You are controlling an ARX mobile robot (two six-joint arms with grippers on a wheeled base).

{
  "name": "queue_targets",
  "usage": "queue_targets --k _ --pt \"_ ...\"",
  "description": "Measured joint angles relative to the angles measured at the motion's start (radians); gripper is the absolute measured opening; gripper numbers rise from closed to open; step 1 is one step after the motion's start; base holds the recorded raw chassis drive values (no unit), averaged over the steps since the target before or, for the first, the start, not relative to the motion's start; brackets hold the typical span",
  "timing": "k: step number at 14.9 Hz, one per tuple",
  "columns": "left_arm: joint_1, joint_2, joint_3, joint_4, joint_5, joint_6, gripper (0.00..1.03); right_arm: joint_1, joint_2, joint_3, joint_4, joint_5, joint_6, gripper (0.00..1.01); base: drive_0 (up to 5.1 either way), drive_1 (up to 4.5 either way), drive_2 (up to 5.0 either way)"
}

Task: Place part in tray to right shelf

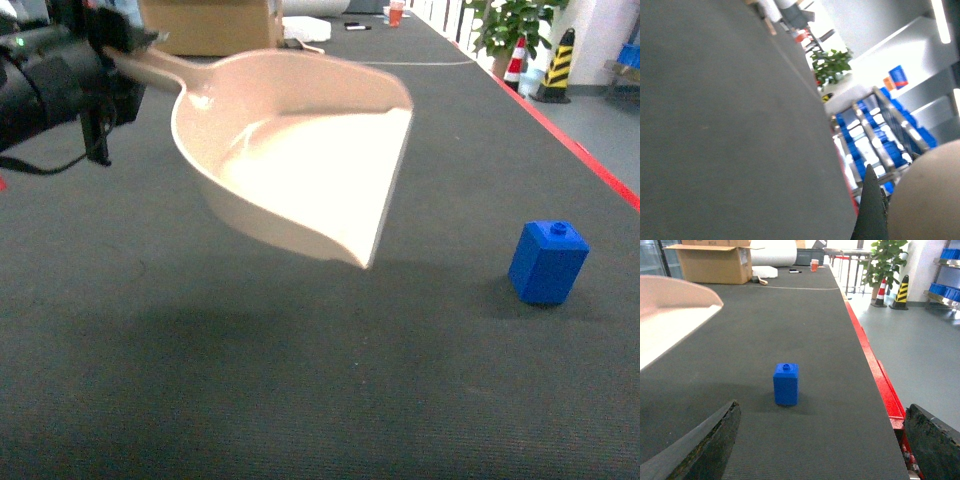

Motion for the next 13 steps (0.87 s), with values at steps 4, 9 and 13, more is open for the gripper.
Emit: queue_targets --k 4,9,13 --pt "-0.12 -0.029 -0.03 0.06 -0.011 -0.07 0.13 0.0 0.0 0.0 0.0 0.0 0.0 0.98 0.0 0.0 0.0" --pt "-0.161 0.035 -0.061 0.116 -0.084 -0.195 0.12 0.0 0.0 0.0 0.0 0.0 0.0 0.98 0.0 0.0 0.0" --pt "-0.2 0.035 -0.068 0.122 -0.059 -0.225 0.12 0.0 0.0 0.0 0.0 0.0 0.0 0.98 0.0 0.0 0.0"
